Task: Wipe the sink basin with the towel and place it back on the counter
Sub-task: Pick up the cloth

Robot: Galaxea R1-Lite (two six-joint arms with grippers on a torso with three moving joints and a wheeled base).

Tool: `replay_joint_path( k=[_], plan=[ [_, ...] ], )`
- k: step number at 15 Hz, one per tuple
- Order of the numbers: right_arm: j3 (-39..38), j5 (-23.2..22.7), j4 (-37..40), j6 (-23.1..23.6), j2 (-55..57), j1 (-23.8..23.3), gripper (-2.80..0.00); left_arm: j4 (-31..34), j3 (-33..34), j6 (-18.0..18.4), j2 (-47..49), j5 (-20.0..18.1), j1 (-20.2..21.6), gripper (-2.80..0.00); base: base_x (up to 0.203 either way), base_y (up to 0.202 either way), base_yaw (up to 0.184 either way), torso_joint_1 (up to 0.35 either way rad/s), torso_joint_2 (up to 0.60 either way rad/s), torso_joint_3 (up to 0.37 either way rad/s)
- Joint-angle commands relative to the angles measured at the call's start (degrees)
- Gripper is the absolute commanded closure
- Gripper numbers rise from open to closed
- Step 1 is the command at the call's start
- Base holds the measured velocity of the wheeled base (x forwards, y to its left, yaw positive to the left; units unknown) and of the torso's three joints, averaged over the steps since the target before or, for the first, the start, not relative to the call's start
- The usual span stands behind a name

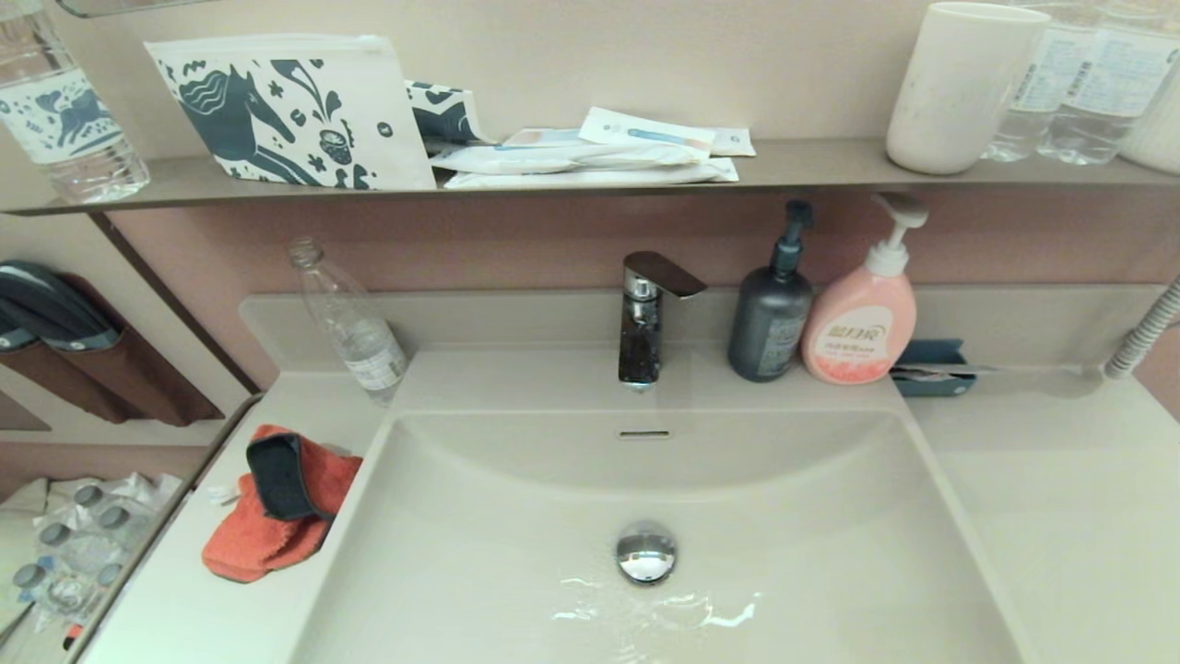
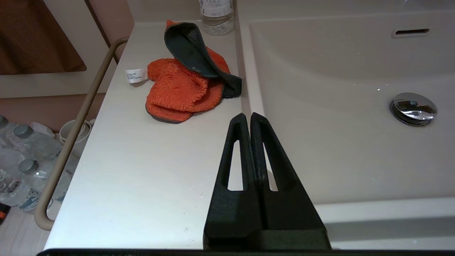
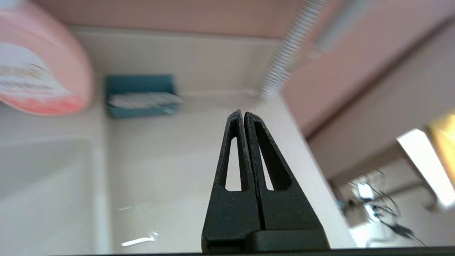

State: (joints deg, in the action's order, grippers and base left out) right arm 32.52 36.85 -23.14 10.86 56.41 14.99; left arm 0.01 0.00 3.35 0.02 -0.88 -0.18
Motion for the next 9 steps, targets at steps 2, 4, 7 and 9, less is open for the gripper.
replay_joint_path(
  k=[2, 4, 7, 9],
  plan=[
    [-0.16, 0.25, 17.50, 0.18, -19.61, -3.01, 0.00, -0.01, 0.00, 0.07, 0.01, 0.00, 0.01, 0.00, 0.000, 0.000, 0.000, 0.000, 0.00, 0.000],
    [0.26, 0.30, 28.67, 0.59, -27.86, -5.76, 0.00, -0.01, 0.00, -0.01, 0.00, 0.00, 0.01, 0.00, 0.000, 0.000, 0.000, 0.000, 0.00, 0.000],
    [0.84, 0.32, 39.49, 1.64, -35.75, -9.71, 0.00, -0.01, 0.00, 0.01, -0.02, 0.00, 0.01, 0.00, 0.000, 0.000, 0.000, 0.000, 0.00, 0.000],
    [1.17, 0.30, 43.15, 1.78, -38.69, -11.70, 0.00, -0.01, 0.00, 0.06, -0.02, 0.00, 0.01, 0.00, 0.000, 0.000, 0.000, 0.000, 0.00, 0.000]
  ],
)
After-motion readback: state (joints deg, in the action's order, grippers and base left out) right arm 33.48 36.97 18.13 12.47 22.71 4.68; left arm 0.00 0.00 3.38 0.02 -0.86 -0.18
